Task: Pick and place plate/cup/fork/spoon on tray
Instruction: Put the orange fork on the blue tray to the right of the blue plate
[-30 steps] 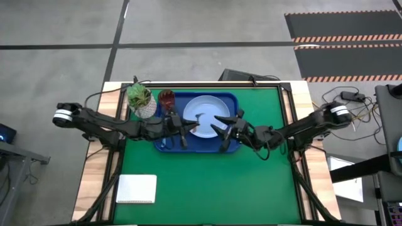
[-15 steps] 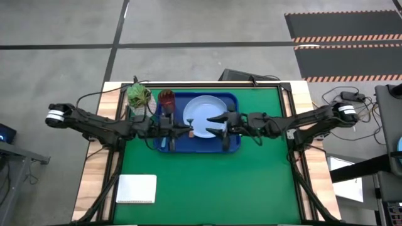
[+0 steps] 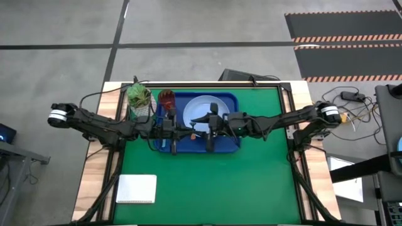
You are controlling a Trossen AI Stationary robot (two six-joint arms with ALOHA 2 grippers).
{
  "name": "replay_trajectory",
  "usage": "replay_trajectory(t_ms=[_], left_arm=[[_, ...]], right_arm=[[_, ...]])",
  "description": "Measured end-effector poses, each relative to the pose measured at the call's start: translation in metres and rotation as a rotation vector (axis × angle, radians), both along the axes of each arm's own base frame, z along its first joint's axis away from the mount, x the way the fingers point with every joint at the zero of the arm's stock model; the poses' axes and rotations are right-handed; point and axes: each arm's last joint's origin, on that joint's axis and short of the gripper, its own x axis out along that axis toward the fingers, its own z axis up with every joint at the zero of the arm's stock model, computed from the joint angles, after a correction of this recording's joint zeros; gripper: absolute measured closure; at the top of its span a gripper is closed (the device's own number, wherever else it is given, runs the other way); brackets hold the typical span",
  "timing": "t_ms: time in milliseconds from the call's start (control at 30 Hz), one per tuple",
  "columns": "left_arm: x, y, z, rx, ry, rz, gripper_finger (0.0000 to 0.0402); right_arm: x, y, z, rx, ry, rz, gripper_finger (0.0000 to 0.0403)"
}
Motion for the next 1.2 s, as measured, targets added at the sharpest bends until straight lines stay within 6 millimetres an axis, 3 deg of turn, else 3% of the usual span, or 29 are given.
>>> replay_trajectory(t_ms=[200,433,800,1200], left_arm=[[0.000,0.000,0.000,0.000,-0.001,0.004,0.0402],[0.000,0.001,0.000,-0.002,0.000,0.043,0.0402],[0.000,0.002,0.000,-0.006,0.001,0.078,0.0396],[-0.001,0.002,-0.003,-0.005,0.017,0.079,0.0291]], right_arm=[[0.003,-0.001,-0.001,0.014,0.009,0.018,0.0272],[0.002,-0.001,0.001,0.029,0.004,0.015,0.0383],[0.002,-0.004,0.000,0.075,0.002,0.002,0.0394],[0.002,-0.015,-0.001,0.109,0.016,0.026,0.0394]])
